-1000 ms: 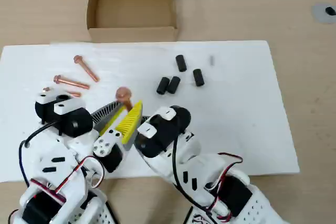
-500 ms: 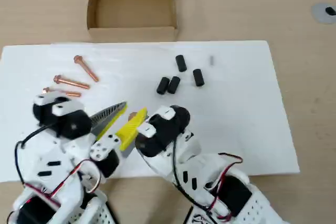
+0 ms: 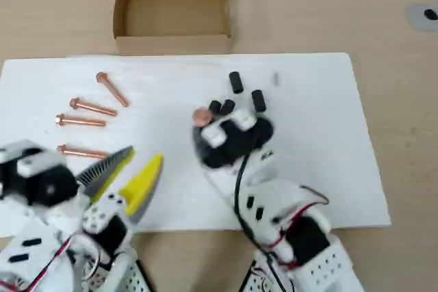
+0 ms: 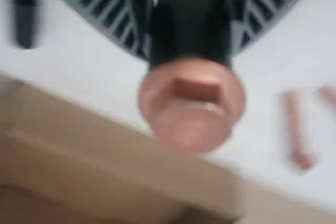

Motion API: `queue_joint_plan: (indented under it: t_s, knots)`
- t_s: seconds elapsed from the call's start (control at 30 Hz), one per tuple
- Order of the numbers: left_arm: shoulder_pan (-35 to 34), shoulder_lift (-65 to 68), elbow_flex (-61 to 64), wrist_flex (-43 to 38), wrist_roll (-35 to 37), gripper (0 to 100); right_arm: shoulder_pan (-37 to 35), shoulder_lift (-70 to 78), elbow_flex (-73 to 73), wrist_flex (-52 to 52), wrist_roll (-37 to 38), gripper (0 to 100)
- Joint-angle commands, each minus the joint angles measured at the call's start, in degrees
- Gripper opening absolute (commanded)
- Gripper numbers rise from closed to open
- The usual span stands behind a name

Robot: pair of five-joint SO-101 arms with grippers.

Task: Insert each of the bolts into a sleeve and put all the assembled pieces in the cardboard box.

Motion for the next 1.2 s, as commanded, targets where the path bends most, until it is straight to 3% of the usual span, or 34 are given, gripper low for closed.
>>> queue_joint_plan:
  t_s: [0.0,0.13,0.27,0.73,1.0,1.17]
  knots:
    - [-13.5,5.8,-1.5,0.4,-0.6,16,6.4,14.4,-15.1,-4.9,0.4,1.2]
    - [-23.4,13.9,1.1,-2.9,-4.4,16,9.2,34.3,-30.4,-8.6,-0.7,1.0]
    - [-27.4,19.8,4.7,-10.0,-7.0,16,9.5,53.4,-47.0,-9.1,-1.8,1.2]
    - [-27.9,31.1,18.9,-29.8,-4.2,16,11.1,114.7,-112.0,-0.4,-1.7,1.2]
    - [-27.9,43.5,16.2,-33.6,-4.1,16,16.4,143.7,-144.3,8.1,-1.7,1.2]
    - [-27.9,54.1,8.9,-33.7,0.2,16,17.7,153.5,-155.3,15.6,1.6,3.6]
